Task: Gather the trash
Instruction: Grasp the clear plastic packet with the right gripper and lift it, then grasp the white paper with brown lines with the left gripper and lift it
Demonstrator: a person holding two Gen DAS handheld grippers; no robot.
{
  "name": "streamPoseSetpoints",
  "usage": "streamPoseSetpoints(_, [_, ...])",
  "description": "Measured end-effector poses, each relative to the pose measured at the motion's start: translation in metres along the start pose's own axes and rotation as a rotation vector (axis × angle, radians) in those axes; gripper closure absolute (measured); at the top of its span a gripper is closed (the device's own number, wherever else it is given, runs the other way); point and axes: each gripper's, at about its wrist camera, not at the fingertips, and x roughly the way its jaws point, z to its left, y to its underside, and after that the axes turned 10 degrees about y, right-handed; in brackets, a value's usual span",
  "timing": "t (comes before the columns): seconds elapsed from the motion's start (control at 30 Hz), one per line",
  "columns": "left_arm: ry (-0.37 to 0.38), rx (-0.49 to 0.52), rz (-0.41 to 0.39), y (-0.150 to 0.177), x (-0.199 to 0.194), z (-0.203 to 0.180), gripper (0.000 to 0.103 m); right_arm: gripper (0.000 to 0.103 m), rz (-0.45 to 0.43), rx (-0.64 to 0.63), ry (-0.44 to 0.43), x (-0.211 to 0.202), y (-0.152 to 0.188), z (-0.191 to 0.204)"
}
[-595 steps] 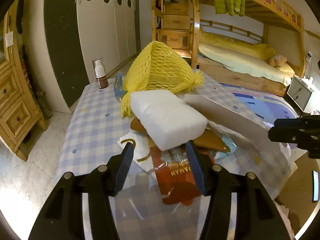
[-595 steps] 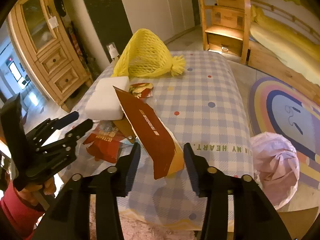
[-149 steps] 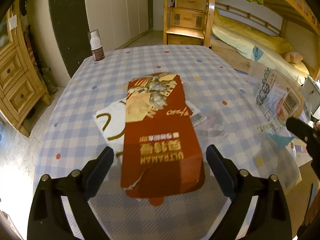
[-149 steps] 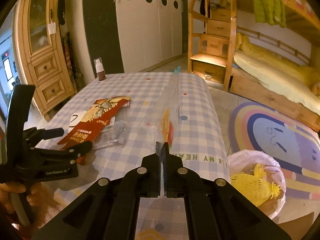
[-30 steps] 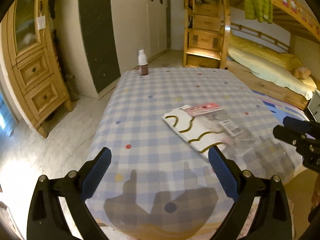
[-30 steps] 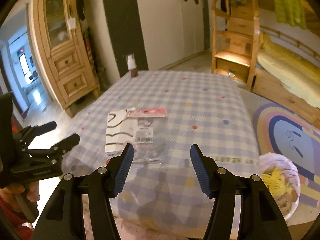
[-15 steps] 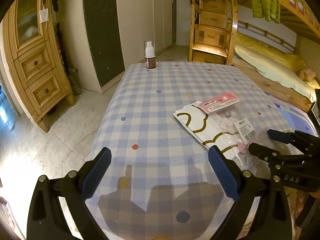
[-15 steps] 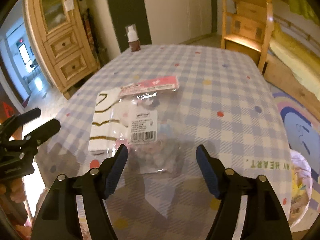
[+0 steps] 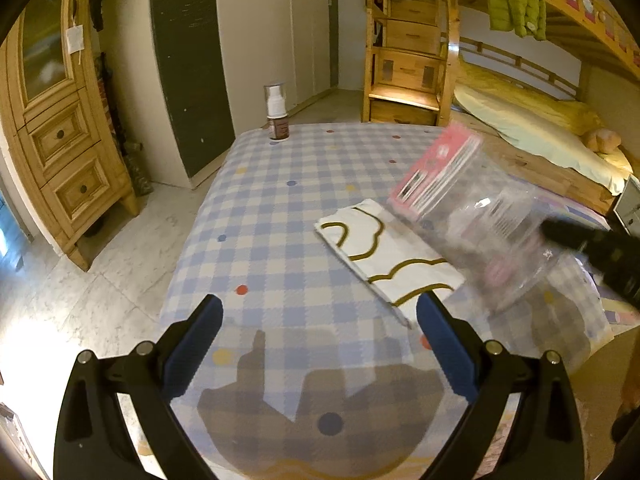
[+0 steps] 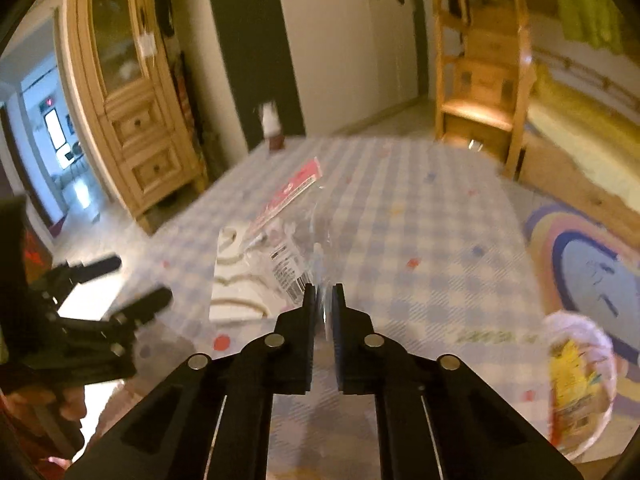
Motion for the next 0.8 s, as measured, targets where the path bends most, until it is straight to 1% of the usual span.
streamPoseSetpoints(0.07, [0.008, 0.009, 0.004, -0.001, 0.002, -0.008, 0.008, 0.098, -0.028, -0.009, 0.075, -0.009, -0.005, -0.007])
streamPoseSetpoints(0.17, [0.017, 0.023, 0.009, -0.004, 0.007, -0.019, 0.008, 0.098, -0.041, -0.002, 0.153, -0.015, -0.005, -0.020])
streamPoseSetpoints(0.2, [0.018, 0.028, 0.014, -0.005, 0.009, -0.023, 0.008, 0.098, -0.041, 0.003, 0.167, -0.015, -0.005, -0.023])
streamPoseSetpoints(0.33, [0.026, 0.025, 0.030, -0.011, 0.024, -0.037, 0.008, 0.097, -0.029, 0.048, 0.179, -0.012, -0.003, -0.041])
streamPoseSetpoints(0.47, [0.027, 0.009, 0.054, -0.019, 0.043, -0.048, 0.008, 0.097, -0.006, 0.089, 0.166, -0.010, 0.000, -0.056])
streamPoseSetpoints(0.6, [0.005, 0.001, 0.093, -0.025, 0.066, -0.055, 0.008, 0.097, 0.008, 0.112, 0.162, -0.010, 0.002, -0.065])
streamPoseSetpoints(0.73, [-0.050, 0.019, 0.154, -0.023, 0.084, -0.056, 0.008, 0.097, 0.012, 0.127, 0.162, -0.011, 0.003, -0.067])
streamPoseSetpoints(0.8, [-0.040, 0.002, 0.152, -0.021, 0.080, -0.050, 0.008, 0.097, 0.011, 0.130, 0.165, -0.014, 0.003, -0.068])
